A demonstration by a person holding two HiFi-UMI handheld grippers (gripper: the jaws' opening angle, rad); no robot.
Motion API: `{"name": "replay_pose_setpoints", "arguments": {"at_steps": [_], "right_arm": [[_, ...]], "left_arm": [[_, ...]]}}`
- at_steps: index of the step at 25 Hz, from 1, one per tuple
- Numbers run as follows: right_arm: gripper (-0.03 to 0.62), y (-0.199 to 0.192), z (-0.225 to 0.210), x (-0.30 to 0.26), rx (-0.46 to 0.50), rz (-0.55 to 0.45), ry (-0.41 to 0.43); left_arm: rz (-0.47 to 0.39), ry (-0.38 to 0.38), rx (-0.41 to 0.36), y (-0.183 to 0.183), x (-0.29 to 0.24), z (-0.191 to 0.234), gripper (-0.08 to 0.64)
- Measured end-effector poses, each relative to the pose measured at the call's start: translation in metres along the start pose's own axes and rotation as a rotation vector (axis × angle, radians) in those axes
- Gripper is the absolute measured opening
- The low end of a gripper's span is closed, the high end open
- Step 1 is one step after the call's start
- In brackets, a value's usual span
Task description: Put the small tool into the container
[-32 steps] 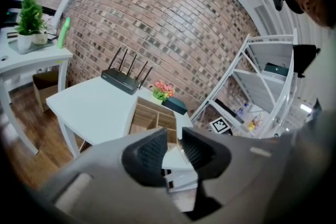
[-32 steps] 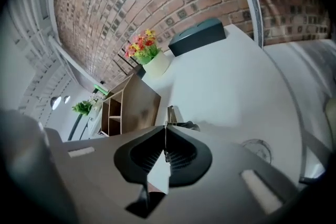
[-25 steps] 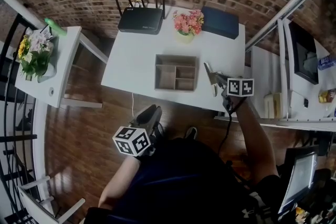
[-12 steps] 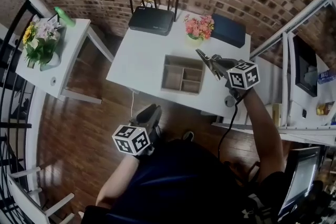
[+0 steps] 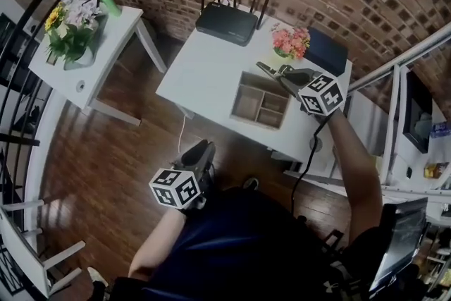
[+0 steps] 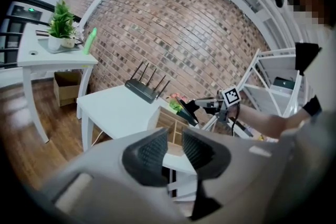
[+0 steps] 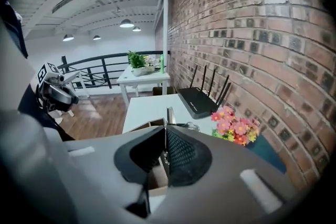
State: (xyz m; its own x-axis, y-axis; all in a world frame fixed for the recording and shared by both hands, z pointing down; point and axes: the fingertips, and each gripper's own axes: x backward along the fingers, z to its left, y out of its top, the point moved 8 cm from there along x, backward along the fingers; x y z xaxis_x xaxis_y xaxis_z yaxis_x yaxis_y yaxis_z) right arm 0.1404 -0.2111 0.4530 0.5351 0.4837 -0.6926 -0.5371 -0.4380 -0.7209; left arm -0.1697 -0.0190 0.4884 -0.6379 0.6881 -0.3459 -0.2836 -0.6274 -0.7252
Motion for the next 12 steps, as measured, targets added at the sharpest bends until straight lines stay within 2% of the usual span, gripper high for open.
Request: {"name": "replay_pose_setpoints", "arguments": {"at_steps": [8, 12], "right_arm": [[0.017, 0.006, 0.019, -0.034, 0.167, 0.087, 0.031], [0.017, 0.005, 0.019, -0.043, 0.200, 0.123, 0.027]], "left_arm": [[-0.027, 0.039, 0.036, -0.005, 0.017, 0.013, 0.084], [-0.028, 0.049, 0.047, -0.005, 0.021, 0.018, 0.084]]}}
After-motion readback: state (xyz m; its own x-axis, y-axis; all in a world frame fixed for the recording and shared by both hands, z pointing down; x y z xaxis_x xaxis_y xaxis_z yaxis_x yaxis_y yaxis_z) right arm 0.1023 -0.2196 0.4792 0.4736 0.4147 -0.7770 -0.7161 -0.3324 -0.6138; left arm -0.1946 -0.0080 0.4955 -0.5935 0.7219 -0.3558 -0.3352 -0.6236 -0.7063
